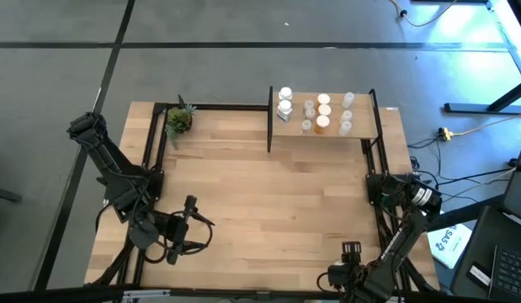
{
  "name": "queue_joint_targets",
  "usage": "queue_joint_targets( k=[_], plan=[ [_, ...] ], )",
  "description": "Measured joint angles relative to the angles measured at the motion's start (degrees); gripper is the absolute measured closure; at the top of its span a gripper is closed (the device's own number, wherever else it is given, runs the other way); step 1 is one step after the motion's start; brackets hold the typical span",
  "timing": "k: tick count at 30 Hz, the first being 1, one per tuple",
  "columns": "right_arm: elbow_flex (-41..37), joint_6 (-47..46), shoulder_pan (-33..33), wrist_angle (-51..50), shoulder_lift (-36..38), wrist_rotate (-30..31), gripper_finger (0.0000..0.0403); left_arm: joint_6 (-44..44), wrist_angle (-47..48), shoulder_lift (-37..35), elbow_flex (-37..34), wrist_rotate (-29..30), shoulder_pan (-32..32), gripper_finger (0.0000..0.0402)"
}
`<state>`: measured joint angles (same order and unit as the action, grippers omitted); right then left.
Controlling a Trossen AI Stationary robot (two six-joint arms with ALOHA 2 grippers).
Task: Pick and place medicine bottles onto shelf by color
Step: Put the white pill bottle on the shelf aligned with the other white pill bottles
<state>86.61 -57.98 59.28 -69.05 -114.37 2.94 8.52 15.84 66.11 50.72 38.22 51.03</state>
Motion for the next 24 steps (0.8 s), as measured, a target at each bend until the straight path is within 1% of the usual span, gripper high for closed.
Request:
queue_joint_targets(
  k=[4,10,12,18,24],
  plan=[
    [0.0,0.0,-0.62,0.2,0.0,-0.04,0.0227,0.01,0.0,0.0,0.0,0.0,0.0,0.0118],
    [0.0,1.76,-3.06,0.73,0.0,-0.05,0.0223,0.0,0.0,0.0,0.0,0.0,0.0,0.0118],
    [0.0,3.83,-4.28,0.71,0.0,-0.54,0.0218,-0.01,0.0,0.0,0.0,0.0,0.01,0.0118],
    [0.7,13.12,-9.47,0.38,0.0,-1.56,0.0226,0.0,0.0,0.0,0.0,0.0,0.01,0.0118],
    [4.85,25.0,-17.31,0.52,0.0,-1.53,0.0223,0.0,0.0,0.0,0.0,0.0,0.0,0.0118]
  ],
)
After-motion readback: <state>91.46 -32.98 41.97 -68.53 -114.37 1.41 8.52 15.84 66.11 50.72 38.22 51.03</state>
